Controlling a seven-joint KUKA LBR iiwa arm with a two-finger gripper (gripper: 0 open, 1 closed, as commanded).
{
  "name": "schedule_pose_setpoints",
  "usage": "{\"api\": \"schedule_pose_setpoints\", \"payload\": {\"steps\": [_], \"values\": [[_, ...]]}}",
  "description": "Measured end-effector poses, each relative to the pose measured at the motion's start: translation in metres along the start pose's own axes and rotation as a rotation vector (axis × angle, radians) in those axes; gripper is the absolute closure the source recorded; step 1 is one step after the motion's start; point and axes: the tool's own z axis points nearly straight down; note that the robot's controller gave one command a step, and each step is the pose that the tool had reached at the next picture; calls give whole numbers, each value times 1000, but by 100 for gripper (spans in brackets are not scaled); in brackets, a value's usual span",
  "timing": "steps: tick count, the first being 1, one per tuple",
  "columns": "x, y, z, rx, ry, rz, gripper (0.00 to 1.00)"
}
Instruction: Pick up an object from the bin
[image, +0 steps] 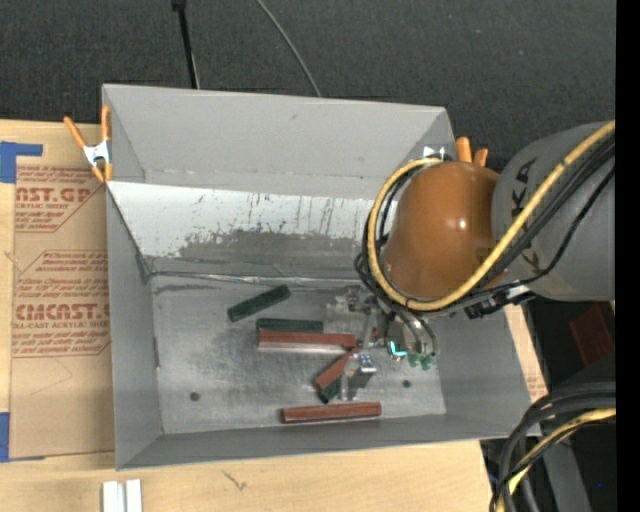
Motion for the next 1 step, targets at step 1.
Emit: {"api": "schedule_pose_setpoints", "payload": {"steps": [1], "values": [[-2,0,-4,0,-8,0,0]]}}
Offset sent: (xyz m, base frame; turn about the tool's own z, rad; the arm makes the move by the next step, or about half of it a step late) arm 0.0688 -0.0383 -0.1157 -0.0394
